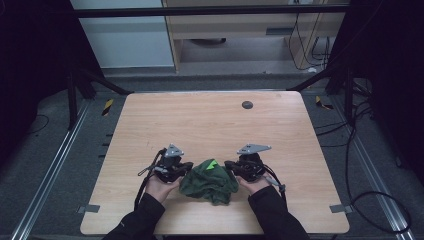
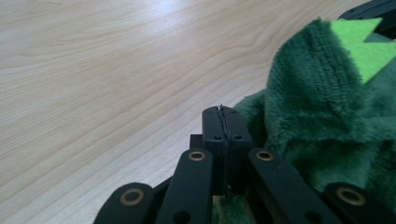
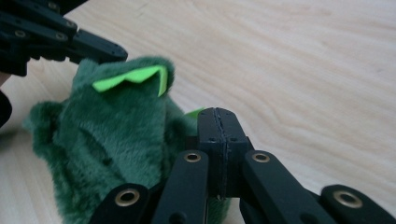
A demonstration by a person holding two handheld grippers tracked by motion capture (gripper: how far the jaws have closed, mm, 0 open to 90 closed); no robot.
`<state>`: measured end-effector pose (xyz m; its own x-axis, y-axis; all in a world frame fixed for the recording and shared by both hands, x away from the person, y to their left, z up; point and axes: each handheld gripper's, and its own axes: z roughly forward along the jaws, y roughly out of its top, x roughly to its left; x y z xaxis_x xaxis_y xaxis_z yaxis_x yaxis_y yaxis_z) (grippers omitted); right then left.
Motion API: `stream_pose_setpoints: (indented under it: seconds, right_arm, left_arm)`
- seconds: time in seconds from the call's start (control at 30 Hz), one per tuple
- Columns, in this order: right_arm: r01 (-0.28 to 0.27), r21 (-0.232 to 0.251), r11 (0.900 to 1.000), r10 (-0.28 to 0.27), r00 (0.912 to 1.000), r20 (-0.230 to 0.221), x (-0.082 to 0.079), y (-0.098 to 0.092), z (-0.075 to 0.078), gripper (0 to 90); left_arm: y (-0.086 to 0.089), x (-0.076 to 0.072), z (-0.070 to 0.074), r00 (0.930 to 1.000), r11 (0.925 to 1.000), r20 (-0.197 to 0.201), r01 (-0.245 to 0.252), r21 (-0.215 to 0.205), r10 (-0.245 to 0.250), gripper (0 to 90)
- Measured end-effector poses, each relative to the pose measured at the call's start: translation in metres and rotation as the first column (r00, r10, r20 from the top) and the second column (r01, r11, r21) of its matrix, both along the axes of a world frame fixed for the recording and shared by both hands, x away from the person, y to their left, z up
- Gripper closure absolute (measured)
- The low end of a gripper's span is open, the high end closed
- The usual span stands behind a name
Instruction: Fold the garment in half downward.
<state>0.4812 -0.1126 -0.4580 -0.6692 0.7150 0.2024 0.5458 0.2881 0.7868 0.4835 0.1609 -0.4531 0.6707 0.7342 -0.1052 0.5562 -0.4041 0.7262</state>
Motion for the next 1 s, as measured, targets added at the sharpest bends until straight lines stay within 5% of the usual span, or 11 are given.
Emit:
stream_pose_setpoints:
  seconds: [1.0]
  right_arm:
    - [-0.107,0.035,0.994,0.107,0.9942,0.012,-0.040,0.005,0.011,90.0]
  left_arm:
    - [-0.002,-0.051,0.019,0.9902,0.9897,0.024,0.139,-0.036,-0.138,89.7]
